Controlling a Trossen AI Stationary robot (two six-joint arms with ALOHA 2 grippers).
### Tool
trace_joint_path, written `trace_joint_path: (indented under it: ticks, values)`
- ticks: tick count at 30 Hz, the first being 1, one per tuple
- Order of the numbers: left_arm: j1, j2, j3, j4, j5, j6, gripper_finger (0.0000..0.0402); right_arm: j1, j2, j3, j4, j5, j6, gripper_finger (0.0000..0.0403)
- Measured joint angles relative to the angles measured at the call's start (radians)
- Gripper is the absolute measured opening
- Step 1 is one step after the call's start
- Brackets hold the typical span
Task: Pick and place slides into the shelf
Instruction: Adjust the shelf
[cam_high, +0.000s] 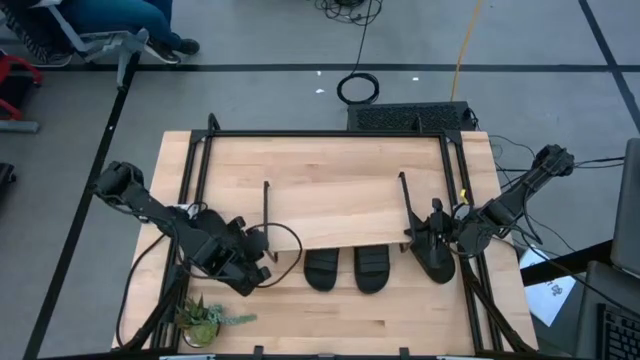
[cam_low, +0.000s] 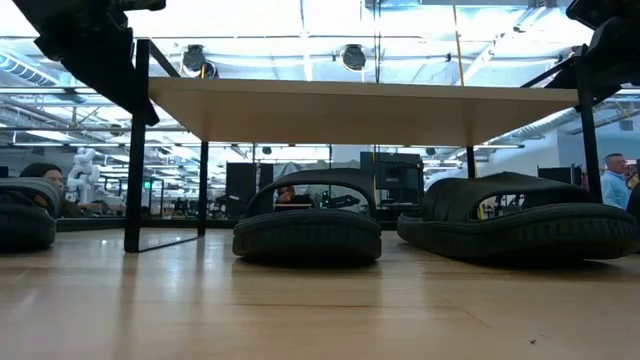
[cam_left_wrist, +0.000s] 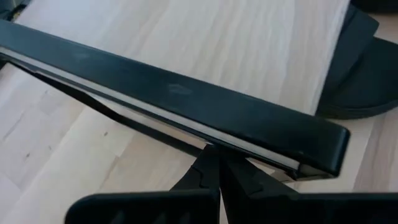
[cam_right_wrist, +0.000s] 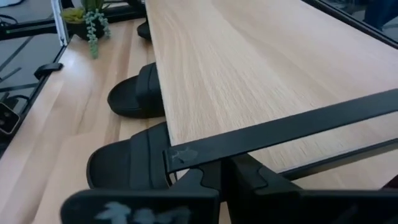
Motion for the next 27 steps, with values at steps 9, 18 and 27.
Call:
trace_joint_path:
  ticks: [9, 18, 27]
  values:
    - [-0.004, -0.003, 0.0, -0.048, 0.0, -0.015, 0.0, -0.031, 0.066, 0.0, 0.088, -0.076, -0.036, 0.0]
    - [-0.006, -0.003, 0.001, -0.092, -0.01, -0.049, 0.0, -0.05, 0.087, 0.002, 0.101, -0.076, -0.036, 0.0]
    - [-0.031, -0.005, 0.002, -0.113, -0.025, -0.062, 0.0008, -0.05, 0.082, 0.003, 0.102, -0.08, -0.07, 0.0]
